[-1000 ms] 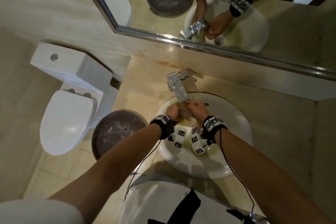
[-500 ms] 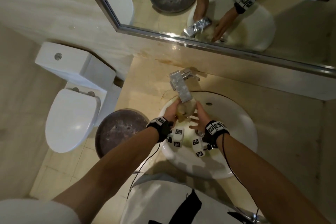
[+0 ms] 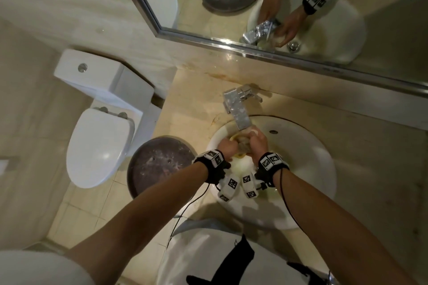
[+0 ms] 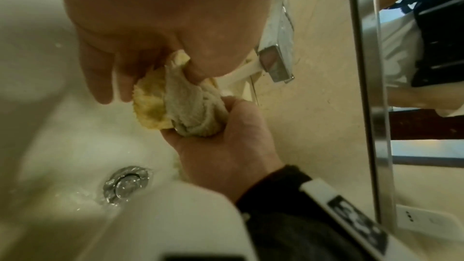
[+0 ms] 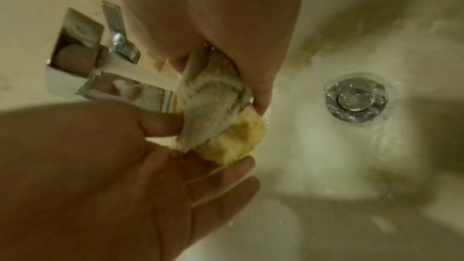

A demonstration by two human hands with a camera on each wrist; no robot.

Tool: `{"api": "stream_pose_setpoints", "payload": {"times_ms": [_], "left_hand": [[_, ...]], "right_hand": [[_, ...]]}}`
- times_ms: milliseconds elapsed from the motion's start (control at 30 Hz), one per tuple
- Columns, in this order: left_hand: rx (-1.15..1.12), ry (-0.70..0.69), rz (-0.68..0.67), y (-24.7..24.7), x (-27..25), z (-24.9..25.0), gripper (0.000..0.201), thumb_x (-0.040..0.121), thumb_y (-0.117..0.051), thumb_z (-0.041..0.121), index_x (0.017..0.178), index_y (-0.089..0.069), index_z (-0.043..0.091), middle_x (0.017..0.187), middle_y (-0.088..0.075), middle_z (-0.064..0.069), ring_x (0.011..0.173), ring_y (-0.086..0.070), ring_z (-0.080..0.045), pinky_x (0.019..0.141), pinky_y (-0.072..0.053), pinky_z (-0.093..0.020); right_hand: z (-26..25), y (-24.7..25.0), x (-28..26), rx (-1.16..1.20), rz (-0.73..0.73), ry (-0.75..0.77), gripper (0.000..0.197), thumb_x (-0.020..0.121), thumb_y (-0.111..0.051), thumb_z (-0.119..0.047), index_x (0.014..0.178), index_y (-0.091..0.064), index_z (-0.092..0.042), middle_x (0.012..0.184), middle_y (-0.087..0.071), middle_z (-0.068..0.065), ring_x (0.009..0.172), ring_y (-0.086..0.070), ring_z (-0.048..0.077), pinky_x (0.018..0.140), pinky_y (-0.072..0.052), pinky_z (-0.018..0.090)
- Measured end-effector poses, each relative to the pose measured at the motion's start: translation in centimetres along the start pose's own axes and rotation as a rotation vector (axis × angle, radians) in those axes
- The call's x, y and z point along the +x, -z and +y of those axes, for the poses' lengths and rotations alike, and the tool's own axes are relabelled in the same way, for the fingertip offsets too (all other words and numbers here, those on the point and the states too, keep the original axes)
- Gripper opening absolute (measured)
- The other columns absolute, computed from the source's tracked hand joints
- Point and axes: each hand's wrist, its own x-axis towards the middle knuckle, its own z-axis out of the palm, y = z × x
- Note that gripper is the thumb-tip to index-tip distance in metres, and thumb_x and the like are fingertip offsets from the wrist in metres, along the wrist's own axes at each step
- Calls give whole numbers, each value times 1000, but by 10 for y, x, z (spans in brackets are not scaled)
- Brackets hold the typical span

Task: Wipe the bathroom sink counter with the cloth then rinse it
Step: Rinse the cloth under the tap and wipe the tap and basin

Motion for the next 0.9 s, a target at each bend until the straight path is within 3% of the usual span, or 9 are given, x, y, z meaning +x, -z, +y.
{"api": "stream_pose_setpoints", "payload": {"times_ms": [100,200,333,500,567,600,700,800,900], "left_hand": [[-108,0,-89,-5,-8,7,41,95,-46,32,123,-58,4,123,-64,-14,95,-61,-28,83,-56,-45],[-330,16,-192,-1,-14,11,43,87,-51,31,126,-54,12,121,-59,-11,103,-60,-28,85,-58,-45],[-493,29,-315,4,-13,10,60,58,-55,5,117,-61,7,113,-66,-16,105,-63,-34,89,-56,-45],[-433,-198,-151,6,-12,14,49,79,-53,-11,120,-54,16,107,-71,-12,82,-71,-28,72,-61,-42],[-353,-289,-135,5,-12,15,57,76,-55,-17,126,-51,11,101,-73,-11,77,-74,-30,72,-61,-47],[-307,-343,-120,5,-17,16,57,75,-57,-18,125,-52,9,97,-74,-9,75,-74,-27,68,-62,-43],[-183,-481,-54,2,-23,21,35,86,-63,-5,109,-59,20,90,-72,2,72,-72,-5,66,-57,-21],[119,-573,-67,1,-11,14,25,98,-49,27,117,-63,20,111,-70,-3,97,-67,-13,92,-53,-33],[482,-666,-88,-4,2,-2,48,101,-30,45,106,-61,8,108,-66,-12,96,-61,-27,94,-49,-45]], "right_hand": [[-4,7,5,156,20,-50,19,83,-50,-7,87,-68,-11,95,-69,19,84,-65,31,75,-56,41],[-8,10,8,260,-91,-137,8,72,-56,-17,74,-63,-13,78,-65,10,71,-62,28,67,-52,34],[-13,2,7,194,-190,-121,37,84,-60,-46,89,-74,-12,85,-74,7,76,-70,25,73,-55,37],[-12,3,9,20,-190,-130,54,91,-48,-57,125,-66,-20,118,-72,14,108,-69,34,94,-55,50],[-11,11,9,-51,-184,-180,52,90,-46,-61,131,-54,-29,122,-67,7,112,-63,34,95,-51,57],[-10,14,8,-35,-182,-216,54,89,-48,-64,132,-51,-31,124,-63,6,113,-61,32,93,-51,59],[-9,21,7,166,-273,-311,64,88,-51,-70,129,-61,-22,128,-64,13,120,-58,32,100,-48,58],[-9,21,12,291,-335,-333,81,87,-40,-79,128,-66,-14,128,-66,17,121,-59,32,111,-40,51],[-8,18,19,213,-263,-344,93,70,-56,-87,128,-69,-15,125,-69,15,116,-64,32,105,-46,51]]}}
